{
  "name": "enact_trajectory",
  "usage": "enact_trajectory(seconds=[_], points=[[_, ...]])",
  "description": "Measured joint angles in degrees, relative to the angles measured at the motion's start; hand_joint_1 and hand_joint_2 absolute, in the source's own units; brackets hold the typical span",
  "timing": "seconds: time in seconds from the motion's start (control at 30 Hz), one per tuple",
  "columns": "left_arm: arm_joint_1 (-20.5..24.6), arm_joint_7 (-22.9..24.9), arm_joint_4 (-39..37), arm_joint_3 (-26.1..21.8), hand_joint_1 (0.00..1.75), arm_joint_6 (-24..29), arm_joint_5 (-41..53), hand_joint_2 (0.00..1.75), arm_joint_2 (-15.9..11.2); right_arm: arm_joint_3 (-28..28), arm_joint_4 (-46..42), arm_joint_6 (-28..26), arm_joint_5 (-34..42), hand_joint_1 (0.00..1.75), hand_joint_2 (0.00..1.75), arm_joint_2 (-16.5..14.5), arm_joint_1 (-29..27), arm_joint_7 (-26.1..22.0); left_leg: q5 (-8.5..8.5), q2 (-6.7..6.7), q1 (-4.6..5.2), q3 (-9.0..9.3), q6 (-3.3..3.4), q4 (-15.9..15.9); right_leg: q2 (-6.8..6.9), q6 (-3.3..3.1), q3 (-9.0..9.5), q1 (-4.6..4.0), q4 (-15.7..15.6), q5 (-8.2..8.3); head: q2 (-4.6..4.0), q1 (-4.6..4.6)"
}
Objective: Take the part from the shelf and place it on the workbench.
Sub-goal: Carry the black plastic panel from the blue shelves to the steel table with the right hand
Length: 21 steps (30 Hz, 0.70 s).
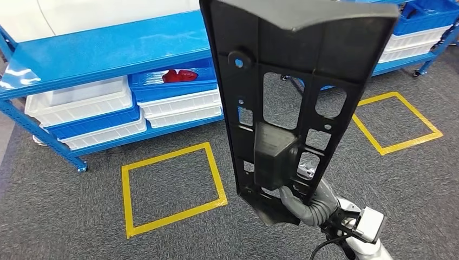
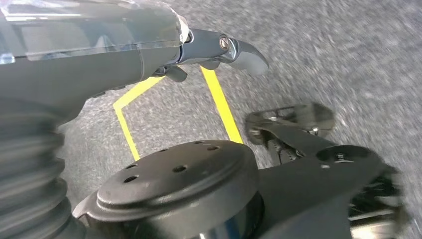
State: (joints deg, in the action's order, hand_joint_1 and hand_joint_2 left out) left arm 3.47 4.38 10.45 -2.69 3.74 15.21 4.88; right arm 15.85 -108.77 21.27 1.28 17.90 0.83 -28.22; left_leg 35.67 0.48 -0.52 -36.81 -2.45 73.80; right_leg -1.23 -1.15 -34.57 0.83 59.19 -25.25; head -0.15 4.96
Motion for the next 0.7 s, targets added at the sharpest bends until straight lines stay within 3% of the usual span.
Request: enact_trajectory(seconds=[0.03, 0.07, 0.13, 0.2, 0.27, 0.3, 0.37, 0.43, 0.5, 0.53, 0.6, 0.67, 0.7], points=[[0.0, 0.0, 0.0, -0.1, 0.0, 0.0, 0.0, 1.75, 0.0, -0.1, -0.1, -0.2, -0.3, 1.75, 1.75, 0.0, -0.8, -0.2, -0.78, -0.16, 0.13, 0.25, 0.33, -0.2, -0.74, -0.05, -0.04, -0.16, 0.0, 0.09, 0.0, 0.0], [0.0, 0.1, 0.0, -0.1, 0.0, 0.0, 0.0, 1.75, 0.1, -0.3, -0.3, -0.4, -0.5, 1.75, 1.75, 0.0, -1.3, -0.2, -2.46, -0.53, 0.25, 1.52, 0.74, -2.6, -1.56, -0.05, -0.05, -0.26, 0.0, 0.21, 0.0, 0.0], [-0.1, 0.3, 0.0, -0.2, 0.0, 0.0, 0.0, 1.75, 0.1, -0.7, -0.7, -0.5, -0.6, 1.75, 1.75, 0.0, -2.0, -0.3, -6.06, -2.99, 0.4, 5.32, 1.63, -10.5, -3.18, 0.18, -0.16, -0.4, 0.1, 0.52, 0.0, 0.0], [-0.2, 0.6, 0.0, -0.3, 0.0, 0.0, -0.1, 1.75, 0.2, -1.4, -0.9, -0.2, -0.6, 1.75, 1.75, 0.0, -2.3, -0.4, -7.26, -5.12, 0.5, 7.42, 1.97, -15.4, -4.65, 0.76, -0.57, -0.34, 0.1, 0.94, 0.0, -0.01], [-0.2, 0.8, -0.1, -0.5, 0.0, 0.2, -0.2, 1.75, 0.3, -2.3, -0.9, 0.5, -0.5, 1.75, 1.75, -0.2, -2.5, -0.3, -7.34, -4.59, 0.59, 7.58, 2.22, -16.4, -6.05, 1.65, -1.02, -0.17, -0.2, 1.54, 0.0, -0.01], [-0.1, 0.9, -0.1, -0.6, 0.0, 0.4, -0.3, 1.75, 0.4, -2.9, -0.8, 0.8, -0.3, 1.75, 1.75, -0.4, -2.5, -0.2, -7.73, -3.91, 0.54, 7.63, 2.51, -16.8, -5.9, 1.95, -1.24, -0.1, -0.2, 1.63, 0.0, -0.01], [-0.1, 0.9, -0.1, -0.7, 0.0, 0.7, -0.3, 1.75, 0.6, -4.2, -0.7, 1.1, 0.1, 1.75, 1.75, -0.7, -2.1, 0.0, -8.65, -2.43, 0.37, 7.59, 3.18, -17.6, -3.36, 2.41, -2.49, -0.16, 1.9, -0.11, 0.0, -0.02], [-0.3, 0.9, -0.1, -0.7, 0.0, 0.8, -0.2, 1.75, 0.7, -5.6, -0.3, 1.3, 0.6, 1.75, 1.75, -1.1, -1.5, 0.3, -9.08, -0.86, 0.5, 7.3, 3.54, -17.9, -0.23, 2.76, -5.14, -0.07, 8.1, -4.12, 0.0, -0.01], [-0.4, 0.8, -0.1, -0.7, 0.0, 0.9, 0.0, 1.75, 0.7, -6.9, 0.1, 1.4, 1.1, 1.75, 1.75, -1.6, -1.4, 0.7, -9.15, 0.75, 0.55, 6.95, 3.6, -17.8, 0.61, 3.22, -7.17, 0.15, 13.8, -6.46, 0.0, -0.01], [-0.4, 0.8, -0.1, -0.7, 0.0, 0.8, 0.1, 1.75, 0.7, -7.6, 0.2, 1.4, 1.3, 1.75, 1.75, -1.9, -1.5, 0.9, -9.15, 1.51, 0.55, 6.83, 3.59, -17.7, 0.81, 3.41, -6.92, 0.29, 14.2, -6.19, 0.0, -0.01], [-0.3, 0.8, -0.1, -0.7, 0.0, 0.8, 0.3, 1.75, 0.7, -9.1, 0.3, 1.4, 1.6, 1.75, 1.75, -2.3, -1.8, 1.0, -9.04, 2.81, 0.54, 6.76, 3.41, -17.4, 1.83, 3.62, -3.31, 0.49, 8.8, -3.47, 0.0, -0.02], [-0.3, 0.8, -0.1, -0.7, 0.0, 0.7, 0.4, 1.75, 0.7, -10.5, 0.3, 1.3, 1.8, 1.75, 1.75, -2.8, -1.9, 1.1, -8.69, 3.84, 0.78, 6.79, 2.87, -17.0, 4.03, 3.08, 0.69, 0.26, 1.9, -1.64, 0.0, -0.02], [-0.3, 0.8, -0.1, -0.7, 0.0, 0.7, 0.4, 1.75, 0.6, -11.0, 0.2, 1.3, 1.8, 1.75, 1.75, -3.0, -1.9, 1.1, -8.52, 4.26, 0.92, 6.83, 2.53, -16.9, 4.67, 2.63, 1.64, 0.1, 0.1, -1.38, 0.0, -0.01]])
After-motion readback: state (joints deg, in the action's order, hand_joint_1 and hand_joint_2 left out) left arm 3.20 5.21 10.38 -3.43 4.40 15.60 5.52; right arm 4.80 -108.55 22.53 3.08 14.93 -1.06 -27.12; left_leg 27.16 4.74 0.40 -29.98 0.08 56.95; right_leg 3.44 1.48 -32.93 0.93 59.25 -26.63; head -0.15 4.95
